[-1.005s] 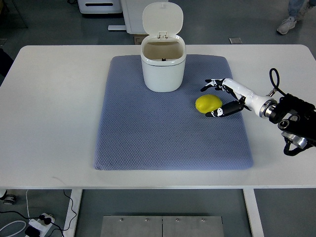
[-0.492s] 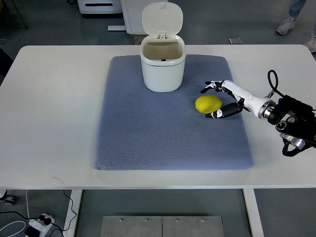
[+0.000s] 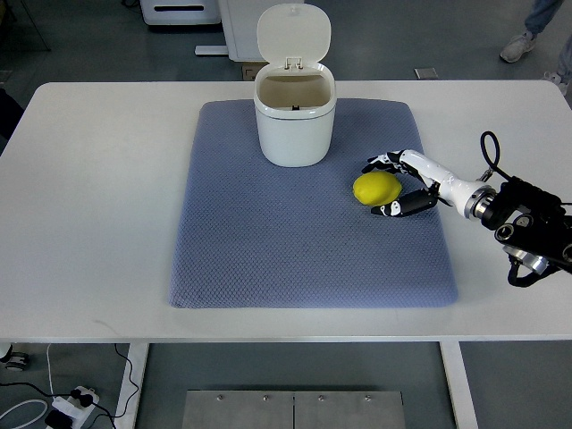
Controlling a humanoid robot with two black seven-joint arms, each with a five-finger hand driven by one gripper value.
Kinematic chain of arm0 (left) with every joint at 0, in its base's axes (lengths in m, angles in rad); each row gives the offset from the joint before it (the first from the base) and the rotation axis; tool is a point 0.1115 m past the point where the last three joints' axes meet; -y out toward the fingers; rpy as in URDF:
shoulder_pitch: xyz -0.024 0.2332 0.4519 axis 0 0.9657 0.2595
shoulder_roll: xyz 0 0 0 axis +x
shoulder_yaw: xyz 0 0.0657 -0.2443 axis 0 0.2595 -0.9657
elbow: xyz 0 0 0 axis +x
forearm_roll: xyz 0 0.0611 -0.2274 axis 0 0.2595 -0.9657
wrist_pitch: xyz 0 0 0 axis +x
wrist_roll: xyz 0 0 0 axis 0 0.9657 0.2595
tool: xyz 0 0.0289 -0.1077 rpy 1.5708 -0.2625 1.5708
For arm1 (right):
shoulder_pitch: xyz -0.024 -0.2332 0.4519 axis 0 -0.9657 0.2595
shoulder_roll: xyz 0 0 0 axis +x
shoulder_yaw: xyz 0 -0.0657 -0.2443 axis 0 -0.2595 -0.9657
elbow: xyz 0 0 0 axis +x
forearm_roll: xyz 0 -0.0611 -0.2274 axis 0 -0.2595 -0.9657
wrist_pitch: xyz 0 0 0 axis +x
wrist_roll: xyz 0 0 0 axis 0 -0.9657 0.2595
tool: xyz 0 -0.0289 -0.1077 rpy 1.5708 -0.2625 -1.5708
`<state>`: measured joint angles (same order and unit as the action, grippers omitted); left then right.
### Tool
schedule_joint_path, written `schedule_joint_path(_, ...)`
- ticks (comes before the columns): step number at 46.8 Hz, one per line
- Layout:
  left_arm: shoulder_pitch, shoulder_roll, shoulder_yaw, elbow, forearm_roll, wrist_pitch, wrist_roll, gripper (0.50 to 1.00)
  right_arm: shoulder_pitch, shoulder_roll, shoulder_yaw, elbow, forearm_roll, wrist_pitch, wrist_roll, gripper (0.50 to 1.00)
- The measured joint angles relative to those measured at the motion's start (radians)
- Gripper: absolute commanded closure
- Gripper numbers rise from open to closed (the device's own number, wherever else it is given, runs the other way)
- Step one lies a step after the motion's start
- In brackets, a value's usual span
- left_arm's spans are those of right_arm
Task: Put lemon in trash with right hand
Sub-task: 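Close the right hand's fingers around the yellow lemon, then lift the lemon with the right hand and carry it above the bin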
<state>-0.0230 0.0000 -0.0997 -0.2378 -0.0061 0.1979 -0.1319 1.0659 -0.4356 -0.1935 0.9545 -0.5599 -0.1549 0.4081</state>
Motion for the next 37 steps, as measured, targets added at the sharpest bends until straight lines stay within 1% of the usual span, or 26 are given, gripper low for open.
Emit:
schedule_joint_path(3,0.000,0.000,0.000,0.000,0.000,0.000,0.000,0.500,0.002,0.000,-0.005,0.000,0.000,-0.001,0.000,0.638)
schedule_joint_path(8,0.000,0.000,0.000,0.000,0.000,0.000,0.000,0.500,0.004,0.004,-0.007,-0.001,0.000,-0.001,0.000,0.709)
schedule_joint_path(15,0.000,0.000,0.000,0.000,0.000,0.000,0.000,0.500,0.007,0.019,-0.008,0.000,0.000,-0.002,0.000,0.856)
schedule_joint_path(17,0.000,0.000,0.000,0.000,0.000,0.000,0.000,0.500,0.009,0.020,-0.008,0.000,0.000,-0.002,0.000,0.912)
schedule_joint_path(19,0.000,0.000,0.000,0.000,0.000,0.000,0.000,0.500,0.009,0.020,-0.008,0.001,0.001,-0.002,0.000,0.988)
schedule_joint_path(20,0.000,0.000,0.000,0.000,0.000,0.000,0.000,0.500,0.010,0.020,-0.008,0.001,0.001,-0.003,0.000,1.000)
schedule_joint_path(37,0.000,0.000,0.000,0.000,0.000,0.000,0.000,0.500,0.017,0.018,0.006,0.007,0.012,-0.009,0.000,1.000)
